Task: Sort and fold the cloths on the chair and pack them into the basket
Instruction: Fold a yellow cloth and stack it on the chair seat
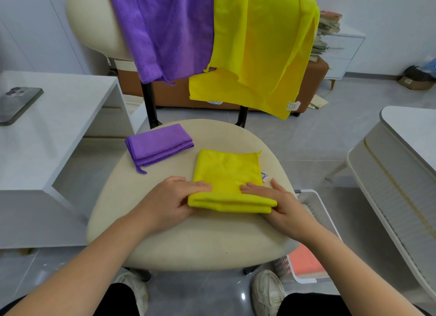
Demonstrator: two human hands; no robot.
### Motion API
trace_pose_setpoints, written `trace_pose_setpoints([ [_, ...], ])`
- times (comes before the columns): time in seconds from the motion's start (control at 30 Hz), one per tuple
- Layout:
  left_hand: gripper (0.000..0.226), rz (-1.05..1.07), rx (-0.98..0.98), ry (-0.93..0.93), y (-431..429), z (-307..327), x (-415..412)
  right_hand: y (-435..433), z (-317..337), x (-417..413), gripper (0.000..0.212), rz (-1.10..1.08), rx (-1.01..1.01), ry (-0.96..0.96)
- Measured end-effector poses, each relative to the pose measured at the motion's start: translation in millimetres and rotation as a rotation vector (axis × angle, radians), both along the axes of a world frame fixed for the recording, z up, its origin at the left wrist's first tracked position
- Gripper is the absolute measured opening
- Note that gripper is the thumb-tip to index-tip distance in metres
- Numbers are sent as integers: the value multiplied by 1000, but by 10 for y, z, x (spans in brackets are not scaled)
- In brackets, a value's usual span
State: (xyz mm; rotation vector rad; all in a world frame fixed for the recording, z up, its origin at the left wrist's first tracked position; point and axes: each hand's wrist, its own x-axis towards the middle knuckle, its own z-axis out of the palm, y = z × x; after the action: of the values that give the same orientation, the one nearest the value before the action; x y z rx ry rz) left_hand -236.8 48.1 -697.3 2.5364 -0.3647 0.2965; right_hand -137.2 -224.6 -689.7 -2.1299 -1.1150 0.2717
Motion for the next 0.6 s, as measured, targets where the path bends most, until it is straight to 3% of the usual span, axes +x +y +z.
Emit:
trace_pose_setpoints([
  [0.07,38,114,-179,66,-38,70,35,44,65,-4,31,-119,75,63],
  [0.13,52,265,-306,132,-122,159,99,126,134,24,32,-271,130,98],
  [0.27,68,479,-375,105,-238,223,265,378,217,92,33,-498,73,156],
  [0.4,43,654,-269,100,-317,215,450,574,197,190,40,-690,-31,120],
  [0.6,36,823,-30,193,-356,167,654,770,181,292,34,-803,-225,-80],
])
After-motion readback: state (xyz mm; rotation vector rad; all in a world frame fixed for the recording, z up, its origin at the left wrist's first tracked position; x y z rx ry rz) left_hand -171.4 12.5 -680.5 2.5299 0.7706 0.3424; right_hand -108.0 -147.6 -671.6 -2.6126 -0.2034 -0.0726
